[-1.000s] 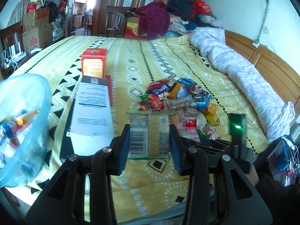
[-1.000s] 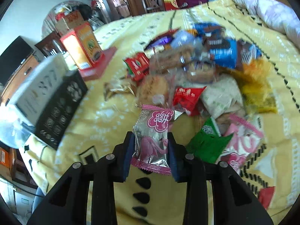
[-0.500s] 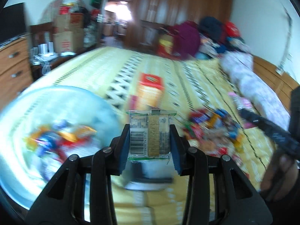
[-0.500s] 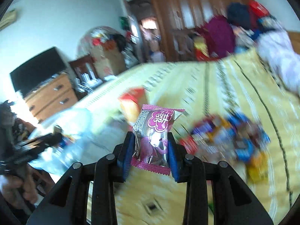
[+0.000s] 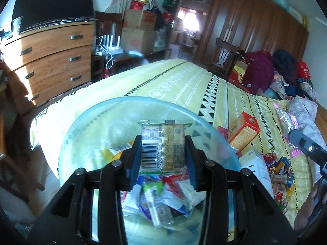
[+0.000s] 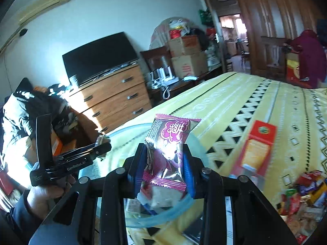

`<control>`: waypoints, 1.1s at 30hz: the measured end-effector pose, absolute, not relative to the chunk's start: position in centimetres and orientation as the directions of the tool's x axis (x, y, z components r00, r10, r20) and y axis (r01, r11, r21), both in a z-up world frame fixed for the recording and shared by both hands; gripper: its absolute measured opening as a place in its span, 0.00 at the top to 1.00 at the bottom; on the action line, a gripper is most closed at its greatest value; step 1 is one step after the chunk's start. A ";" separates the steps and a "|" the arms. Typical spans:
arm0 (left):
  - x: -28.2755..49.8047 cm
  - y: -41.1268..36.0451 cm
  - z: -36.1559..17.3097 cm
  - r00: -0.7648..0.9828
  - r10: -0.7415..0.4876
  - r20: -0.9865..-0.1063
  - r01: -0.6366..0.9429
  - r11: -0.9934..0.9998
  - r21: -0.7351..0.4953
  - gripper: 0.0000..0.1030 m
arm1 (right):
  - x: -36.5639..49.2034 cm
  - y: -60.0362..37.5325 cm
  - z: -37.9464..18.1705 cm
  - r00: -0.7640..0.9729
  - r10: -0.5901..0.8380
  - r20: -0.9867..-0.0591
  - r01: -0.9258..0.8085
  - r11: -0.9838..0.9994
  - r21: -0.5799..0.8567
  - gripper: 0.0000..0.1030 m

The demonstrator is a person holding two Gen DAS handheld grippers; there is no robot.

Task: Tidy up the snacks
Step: 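Carry both packets over the clear bowl with both grippers, then open the left gripper to drop its packet while the right gripper releases the pink packet into the bowl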

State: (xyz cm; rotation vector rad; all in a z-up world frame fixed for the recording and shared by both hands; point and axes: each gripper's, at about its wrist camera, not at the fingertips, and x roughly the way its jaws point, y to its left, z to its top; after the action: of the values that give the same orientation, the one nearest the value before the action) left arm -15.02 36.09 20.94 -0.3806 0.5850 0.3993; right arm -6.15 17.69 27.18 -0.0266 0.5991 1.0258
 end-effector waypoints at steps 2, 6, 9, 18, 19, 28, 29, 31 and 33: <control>-14.8 36.2 20.6 0.748 0.270 -0.607 -0.475 0.856 -0.205 0.61 | -6.4 19.9 26.5 0.344 0.798 -0.495 -0.817 0.515 0.261 0.63; -15.1 36.9 20.6 0.740 0.290 -0.607 -0.480 0.860 -0.175 0.61 | -7.2 22.0 25.5 0.314 0.796 -0.518 -0.825 0.498 0.266 0.63; -15.6 37.5 20.6 0.739 0.289 -0.609 -0.479 0.860 -0.173 0.61 | -7.5 23.1 24.7 0.302 0.789 -0.535 -0.827 0.496 0.264 0.63; -16.1 38.6 20.5 0.740 0.288 -0.607 -0.479 0.860 -0.175 0.61 | -7.6 23.7 24.8 0.297 0.780 -0.550 -0.831 0.495 0.253 0.63; -16.1 38.7 20.5 0.740 0.288 -0.608 -0.479 0.860 -0.175 0.61 | -7.6 23.6 24.9 0.297 0.780 -0.550 -0.832 0.494 0.252 0.63; -16.3 38.9 20.3 0.736 0.285 -0.614 -0.481 0.859 -0.177 0.61 | -7.7 23.7 24.8 0.296 0.775 -0.559 -0.834 0.495 0.244 0.62; -16.3 38.9 20.3 0.735 0.285 -0.615 -0.481 0.859 -0.177 0.61 | -7.7 23.7 24.9 0.296 0.775 -0.558 -0.834 0.495 0.245 0.62; -16.2 38.9 20.2 0.733 0.283 -0.619 -0.480 0.860 -0.175 0.61 | -7.7 23.7 24.7 0.293 0.773 -0.562 -0.835 0.494 0.244 0.62; -16.0 38.9 20.1 0.730 0.283 -0.622 -0.481 0.860 -0.173 0.61 | -7.8 23.8 24.6 0.290 0.771 -0.567 -0.836 0.493 0.243 0.62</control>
State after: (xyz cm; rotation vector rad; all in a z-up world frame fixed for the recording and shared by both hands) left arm -16.03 38.86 20.11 -0.3362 0.6225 0.4292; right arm -7.77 23.83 24.62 -0.1071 0.6905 1.0741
